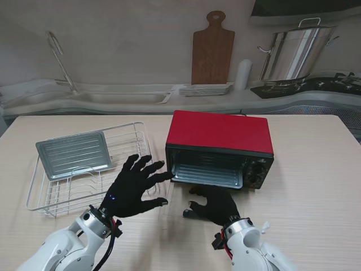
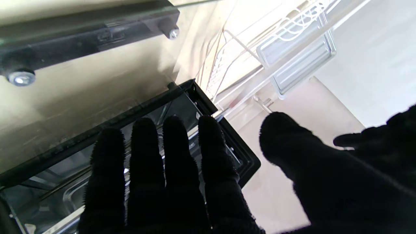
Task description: Slide the trays into the oven
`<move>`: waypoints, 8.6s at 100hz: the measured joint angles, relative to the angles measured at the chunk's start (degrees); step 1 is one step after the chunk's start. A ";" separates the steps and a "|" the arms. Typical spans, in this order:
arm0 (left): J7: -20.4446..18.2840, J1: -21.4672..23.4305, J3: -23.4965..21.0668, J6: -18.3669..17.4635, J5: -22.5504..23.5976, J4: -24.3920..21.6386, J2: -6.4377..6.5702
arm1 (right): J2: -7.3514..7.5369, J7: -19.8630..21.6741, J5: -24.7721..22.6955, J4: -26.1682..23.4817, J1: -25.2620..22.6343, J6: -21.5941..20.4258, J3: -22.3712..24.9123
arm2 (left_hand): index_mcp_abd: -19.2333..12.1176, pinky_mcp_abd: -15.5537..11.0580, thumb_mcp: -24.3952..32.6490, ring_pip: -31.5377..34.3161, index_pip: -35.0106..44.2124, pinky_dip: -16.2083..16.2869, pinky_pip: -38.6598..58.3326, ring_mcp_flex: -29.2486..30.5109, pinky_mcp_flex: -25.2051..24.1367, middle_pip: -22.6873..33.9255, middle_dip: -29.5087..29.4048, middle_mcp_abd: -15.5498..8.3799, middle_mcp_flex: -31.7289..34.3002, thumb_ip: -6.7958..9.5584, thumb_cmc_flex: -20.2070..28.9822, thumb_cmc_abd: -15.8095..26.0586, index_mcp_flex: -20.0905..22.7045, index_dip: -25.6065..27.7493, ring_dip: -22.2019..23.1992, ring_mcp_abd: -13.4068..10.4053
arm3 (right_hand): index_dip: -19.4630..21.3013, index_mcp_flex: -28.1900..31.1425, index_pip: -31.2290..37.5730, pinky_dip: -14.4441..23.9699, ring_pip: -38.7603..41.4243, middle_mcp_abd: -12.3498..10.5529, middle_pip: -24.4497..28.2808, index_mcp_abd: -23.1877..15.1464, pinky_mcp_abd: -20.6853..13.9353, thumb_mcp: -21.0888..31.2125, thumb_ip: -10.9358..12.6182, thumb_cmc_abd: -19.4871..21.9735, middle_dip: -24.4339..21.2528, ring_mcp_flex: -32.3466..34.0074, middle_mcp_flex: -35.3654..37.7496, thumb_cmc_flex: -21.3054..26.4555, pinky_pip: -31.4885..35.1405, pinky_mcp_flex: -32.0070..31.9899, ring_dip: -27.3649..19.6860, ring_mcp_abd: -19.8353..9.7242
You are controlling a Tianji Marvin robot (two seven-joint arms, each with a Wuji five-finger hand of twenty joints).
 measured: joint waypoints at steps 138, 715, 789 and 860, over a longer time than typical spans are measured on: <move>-0.88 0.74 -0.46 0.48 0.05 -0.73 0.01 | -1.12 -0.57 0.64 7.44 14.07 12.47 -7.89 | 0.00 0.00 -0.63 0.00 0.00 -0.01 0.00 0.00 0.00 0.00 0.00 0.00 0.00 0.00 0.04 0.02 0.00 0.00 0.00 0.00 | 4.66 -1.79 3.90 -2.10 5.28 -1.93 8.38 -1.98 0.20 -2.04 2.95 2.53 2.70 -2.02 -1.46 -0.68 -1.58 -0.96 2.33 -1.41; -20.90 -24.52 -25.13 19.03 -25.99 32.57 0.10 | -2.12 -5.29 15.05 1.89 -5.41 -21.05 9.68 | 3.59 0.23 12.83 1.89 6.74 3.64 0.40 0.06 2.85 5.97 0.97 -0.68 -2.77 0.01 1.40 -3.69 -5.89 -0.61 2.00 0.07 | -5.03 -19.94 -0.78 -9.80 -6.00 -10.70 -2.84 -9.17 -7.62 -7.61 3.59 4.97 -1.62 -23.04 -20.02 -1.88 -14.52 -16.46 -2.97 -12.84; -22.47 -28.91 -20.93 19.24 -23.21 37.97 0.86 | -2.04 -4.75 15.40 2.06 -5.42 -21.00 10.31 | 2.93 0.19 23.24 16.49 26.29 6.33 28.79 7.14 2.64 21.87 15.64 -2.75 6.05 -1.22 6.44 -9.99 -2.85 14.53 12.03 0.07 | -5.03 -19.86 -0.78 -9.80 -6.00 -10.70 -2.84 -9.09 -7.64 -7.61 3.59 4.97 -1.62 -23.04 -20.02 -1.88 -14.52 -15.89 -2.97 -12.83; -23.23 -27.07 -22.19 21.33 -25.95 34.32 0.60 | -2.13 -5.36 16.63 2.57 -5.41 -21.27 10.21 | 0.02 3.60 8.92 35.30 43.73 6.45 55.35 23.23 11.21 18.22 38.35 -1.42 27.24 -3.50 31.10 -8.53 4.35 28.06 21.36 6.07 | -4.21 -19.84 -0.78 -9.72 -6.00 -10.70 -2.82 -9.09 -8.20 -7.60 3.59 4.97 -1.62 -23.04 -20.02 -1.87 -14.52 -15.76 -2.97 -12.84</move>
